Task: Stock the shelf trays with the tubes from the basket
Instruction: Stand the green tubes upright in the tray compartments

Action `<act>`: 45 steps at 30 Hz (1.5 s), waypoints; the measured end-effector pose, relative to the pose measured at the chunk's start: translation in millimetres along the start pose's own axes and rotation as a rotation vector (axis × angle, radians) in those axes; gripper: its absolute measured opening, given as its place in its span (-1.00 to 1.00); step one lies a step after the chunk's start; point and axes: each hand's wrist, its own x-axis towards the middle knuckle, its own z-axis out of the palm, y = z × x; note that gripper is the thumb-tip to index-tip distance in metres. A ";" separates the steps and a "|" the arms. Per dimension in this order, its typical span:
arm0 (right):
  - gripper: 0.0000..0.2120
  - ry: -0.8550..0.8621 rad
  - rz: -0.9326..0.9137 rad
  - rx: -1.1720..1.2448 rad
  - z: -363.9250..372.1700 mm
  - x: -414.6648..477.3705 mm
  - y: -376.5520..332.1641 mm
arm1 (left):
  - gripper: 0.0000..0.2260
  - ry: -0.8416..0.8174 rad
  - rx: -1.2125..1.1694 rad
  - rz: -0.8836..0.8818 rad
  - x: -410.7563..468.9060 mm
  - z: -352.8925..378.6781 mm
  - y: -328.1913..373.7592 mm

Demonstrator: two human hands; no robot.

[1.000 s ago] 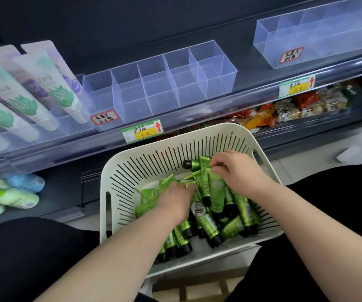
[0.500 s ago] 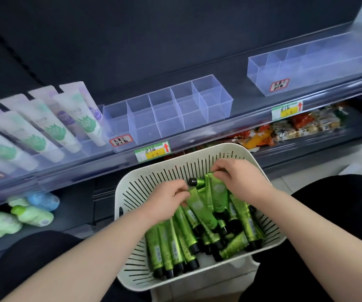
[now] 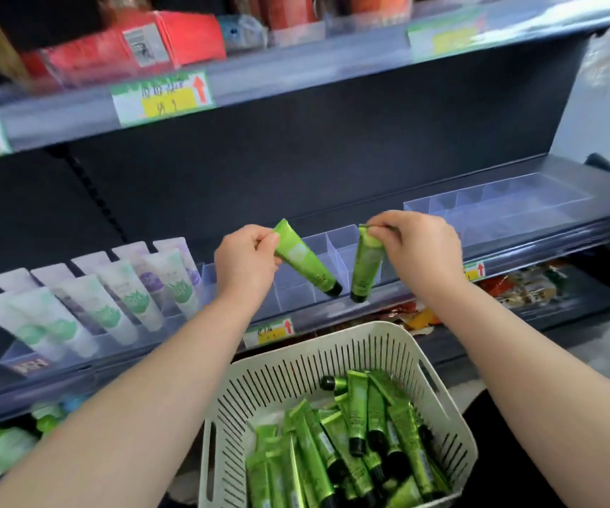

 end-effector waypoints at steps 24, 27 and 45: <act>-0.83 0.021 -0.110 0.144 51.4 129.8 28.6 | -0.83 -0.221 0.368 0.192 112.4 113.2 22.6; -0.83 0.026 -0.109 0.145 56.8 132.3 24.7 | -0.75 -0.231 0.393 0.253 112.0 105.0 16.7; -0.78 -0.099 -0.131 -0.092 88.6 119.7 29.4 | -0.66 -0.276 0.723 0.507 100.3 68.3 23.0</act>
